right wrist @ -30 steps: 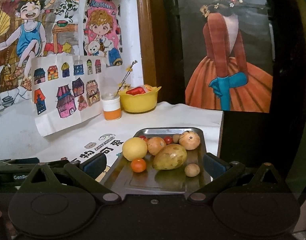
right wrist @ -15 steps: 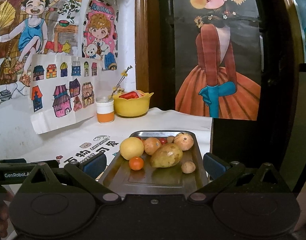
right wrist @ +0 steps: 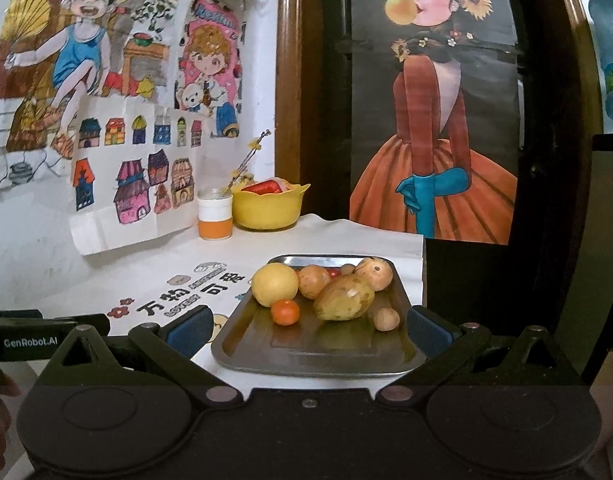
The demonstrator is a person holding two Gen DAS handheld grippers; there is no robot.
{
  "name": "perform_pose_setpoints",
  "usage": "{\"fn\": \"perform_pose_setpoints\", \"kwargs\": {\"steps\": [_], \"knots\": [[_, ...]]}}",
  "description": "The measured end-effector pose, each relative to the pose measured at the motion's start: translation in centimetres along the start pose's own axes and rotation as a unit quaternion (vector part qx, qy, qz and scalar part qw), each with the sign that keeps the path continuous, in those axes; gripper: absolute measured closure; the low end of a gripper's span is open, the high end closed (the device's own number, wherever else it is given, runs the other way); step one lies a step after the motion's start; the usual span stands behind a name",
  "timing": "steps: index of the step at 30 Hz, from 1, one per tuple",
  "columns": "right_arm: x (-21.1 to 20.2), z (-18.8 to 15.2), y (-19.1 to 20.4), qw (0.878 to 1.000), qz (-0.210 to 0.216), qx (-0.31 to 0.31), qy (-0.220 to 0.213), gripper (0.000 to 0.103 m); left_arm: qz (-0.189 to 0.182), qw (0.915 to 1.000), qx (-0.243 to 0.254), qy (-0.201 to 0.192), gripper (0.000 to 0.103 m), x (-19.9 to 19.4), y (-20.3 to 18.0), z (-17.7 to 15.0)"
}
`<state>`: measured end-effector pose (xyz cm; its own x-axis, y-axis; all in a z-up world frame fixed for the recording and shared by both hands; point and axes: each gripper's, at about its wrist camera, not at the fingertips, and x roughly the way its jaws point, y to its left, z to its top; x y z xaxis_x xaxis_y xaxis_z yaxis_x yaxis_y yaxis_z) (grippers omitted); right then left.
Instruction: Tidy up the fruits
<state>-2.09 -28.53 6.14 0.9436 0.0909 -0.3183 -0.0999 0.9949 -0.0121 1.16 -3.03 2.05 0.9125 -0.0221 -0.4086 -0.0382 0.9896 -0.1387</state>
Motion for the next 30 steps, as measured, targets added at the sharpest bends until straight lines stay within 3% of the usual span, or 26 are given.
{"fn": "perform_pose_setpoints", "kwargs": {"steps": [30], "knots": [[-0.2, -2.0, 1.8, 1.000, 0.009, 0.011, 0.008, 0.001, 0.024, 0.9996, -0.014, -0.009, 0.000, -1.3, 2.6, -1.8]]}}
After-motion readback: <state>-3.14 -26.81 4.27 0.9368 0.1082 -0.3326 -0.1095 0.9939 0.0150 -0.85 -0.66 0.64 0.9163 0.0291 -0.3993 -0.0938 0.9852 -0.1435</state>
